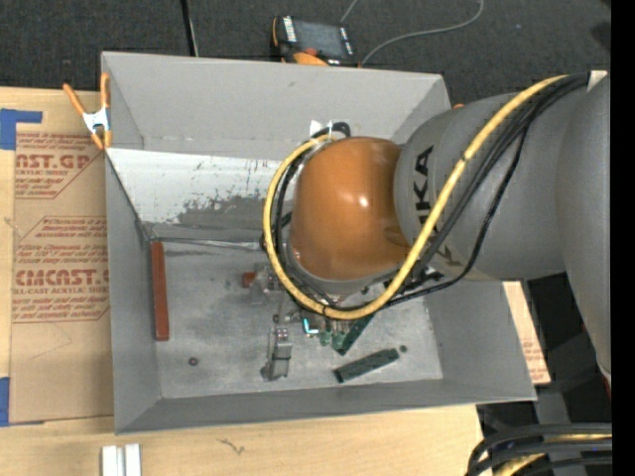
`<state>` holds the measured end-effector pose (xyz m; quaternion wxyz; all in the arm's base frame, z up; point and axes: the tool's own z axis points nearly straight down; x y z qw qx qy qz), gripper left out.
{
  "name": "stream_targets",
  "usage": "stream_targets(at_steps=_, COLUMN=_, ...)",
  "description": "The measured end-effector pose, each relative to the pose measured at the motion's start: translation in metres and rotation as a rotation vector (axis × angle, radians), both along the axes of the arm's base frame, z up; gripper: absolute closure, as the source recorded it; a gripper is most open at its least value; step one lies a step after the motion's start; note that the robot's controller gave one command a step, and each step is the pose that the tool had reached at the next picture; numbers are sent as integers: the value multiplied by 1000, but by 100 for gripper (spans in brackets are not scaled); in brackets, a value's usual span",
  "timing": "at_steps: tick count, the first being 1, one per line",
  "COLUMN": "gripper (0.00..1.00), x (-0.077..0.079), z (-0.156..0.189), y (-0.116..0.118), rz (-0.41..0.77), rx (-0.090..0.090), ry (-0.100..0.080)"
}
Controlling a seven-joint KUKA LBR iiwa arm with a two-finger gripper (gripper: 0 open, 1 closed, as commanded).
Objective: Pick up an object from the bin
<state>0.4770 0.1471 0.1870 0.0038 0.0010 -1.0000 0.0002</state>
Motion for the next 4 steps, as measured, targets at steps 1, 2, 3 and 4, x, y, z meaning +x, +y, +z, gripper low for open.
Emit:
stream_targets(at_steps=1, gripper=0, x=51, z=-99, y=-63, rz=30, rx=0, ry=-3)
stream_targets(at_steps=2, gripper=0, x=25, z=-118, y=-169, rz=117, rx=-2, ry=-6)
stream_targets(at_steps=3, gripper=0, x=70, z=-109, y=-247, rz=125, rx=-3, ry=-12)
stream_targets(at_steps=4, gripper=100, x=70, z=-109, y=-239, rz=134, rx=5, ry=-11)
